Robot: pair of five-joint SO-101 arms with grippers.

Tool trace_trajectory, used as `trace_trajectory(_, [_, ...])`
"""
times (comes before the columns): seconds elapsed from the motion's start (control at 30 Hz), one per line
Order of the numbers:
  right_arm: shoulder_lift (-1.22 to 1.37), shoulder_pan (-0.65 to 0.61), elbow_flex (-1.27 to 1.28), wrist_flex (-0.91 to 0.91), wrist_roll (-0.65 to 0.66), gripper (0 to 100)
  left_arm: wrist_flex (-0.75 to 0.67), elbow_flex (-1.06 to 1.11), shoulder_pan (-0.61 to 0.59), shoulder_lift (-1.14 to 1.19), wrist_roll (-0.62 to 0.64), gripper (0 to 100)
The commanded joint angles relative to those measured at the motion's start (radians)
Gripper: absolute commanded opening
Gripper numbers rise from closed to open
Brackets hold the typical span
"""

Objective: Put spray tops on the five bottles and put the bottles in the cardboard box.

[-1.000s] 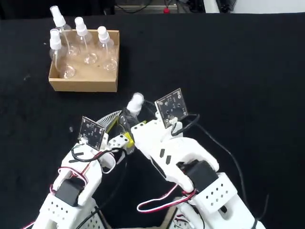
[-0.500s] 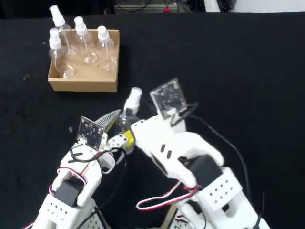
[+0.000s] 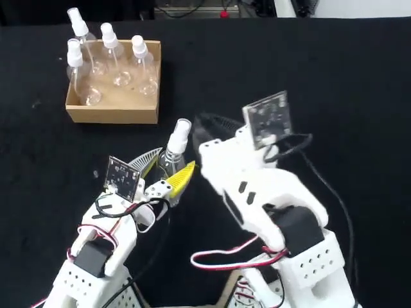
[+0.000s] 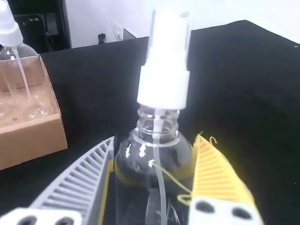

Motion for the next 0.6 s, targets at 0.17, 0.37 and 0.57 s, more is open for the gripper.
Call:
trace_trajectory(0.17, [0.176, 0.035, -0.062, -0.146, 0.011, 6.0, 0.003, -0.058, -0.013, -0.011, 0.006, 20])
trace_trajectory(0.37, [0.262, 0.032, -0.085, -0.173, 0.011, 6.0, 0.002, -0.056, -0.013, -0.011, 0.006, 20])
trace_trajectory(0.57, [0.262, -0.021, -0.085, -0.107, 0.011, 6.0, -0.002, -0.056, -0.013, -0.011, 0.006, 20])
